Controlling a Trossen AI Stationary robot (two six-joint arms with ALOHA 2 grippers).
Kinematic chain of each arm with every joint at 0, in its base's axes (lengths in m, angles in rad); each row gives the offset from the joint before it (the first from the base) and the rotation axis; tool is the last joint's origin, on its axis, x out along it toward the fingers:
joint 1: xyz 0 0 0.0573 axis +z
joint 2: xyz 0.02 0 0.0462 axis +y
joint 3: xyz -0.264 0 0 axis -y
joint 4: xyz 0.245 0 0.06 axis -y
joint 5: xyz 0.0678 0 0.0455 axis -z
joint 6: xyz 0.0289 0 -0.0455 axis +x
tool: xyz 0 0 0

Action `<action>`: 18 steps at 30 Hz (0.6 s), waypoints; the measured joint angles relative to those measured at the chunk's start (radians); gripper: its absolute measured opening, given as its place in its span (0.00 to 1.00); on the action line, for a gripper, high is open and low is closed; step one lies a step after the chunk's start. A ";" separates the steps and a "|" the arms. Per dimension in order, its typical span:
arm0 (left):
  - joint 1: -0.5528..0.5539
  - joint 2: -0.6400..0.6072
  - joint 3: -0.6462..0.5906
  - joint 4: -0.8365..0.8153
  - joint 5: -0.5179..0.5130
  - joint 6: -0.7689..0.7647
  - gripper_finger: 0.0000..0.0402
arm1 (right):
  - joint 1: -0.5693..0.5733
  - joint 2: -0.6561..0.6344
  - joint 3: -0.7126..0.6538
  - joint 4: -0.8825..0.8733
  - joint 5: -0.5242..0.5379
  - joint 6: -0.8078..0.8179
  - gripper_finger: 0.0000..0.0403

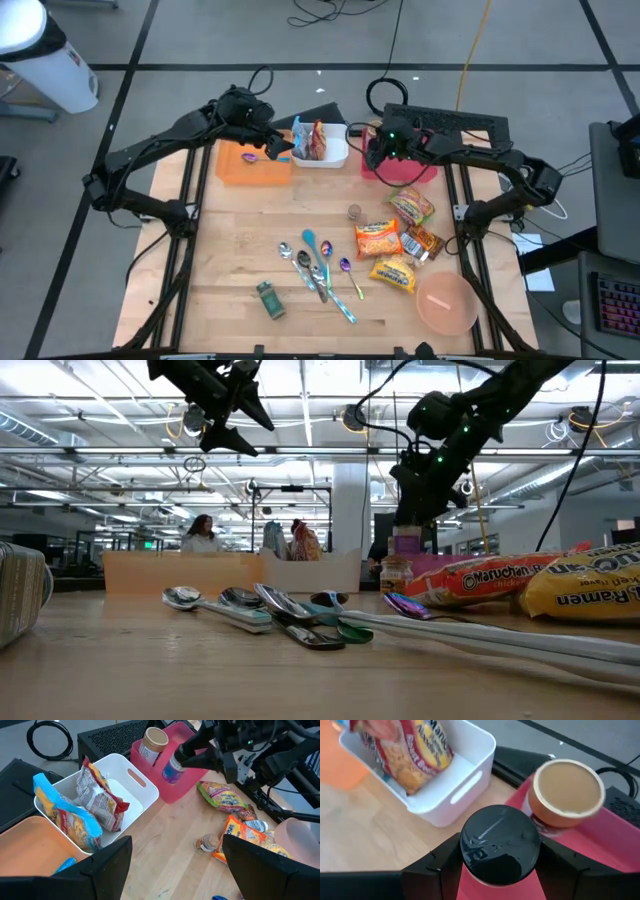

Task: Pick & Place Food Item
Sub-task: Put the purple spice bottle into the red bin

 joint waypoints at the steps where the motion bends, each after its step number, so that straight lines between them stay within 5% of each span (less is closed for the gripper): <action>1: 0.000 0.000 0.000 0.000 0.000 0.000 0.79 | -0.004 0.007 0.000 0.007 0.005 0.017 0.48; 18: 0.000 0.000 0.000 -0.001 -0.003 -0.002 0.79 | -0.003 0.101 0.001 0.013 0.157 0.267 0.48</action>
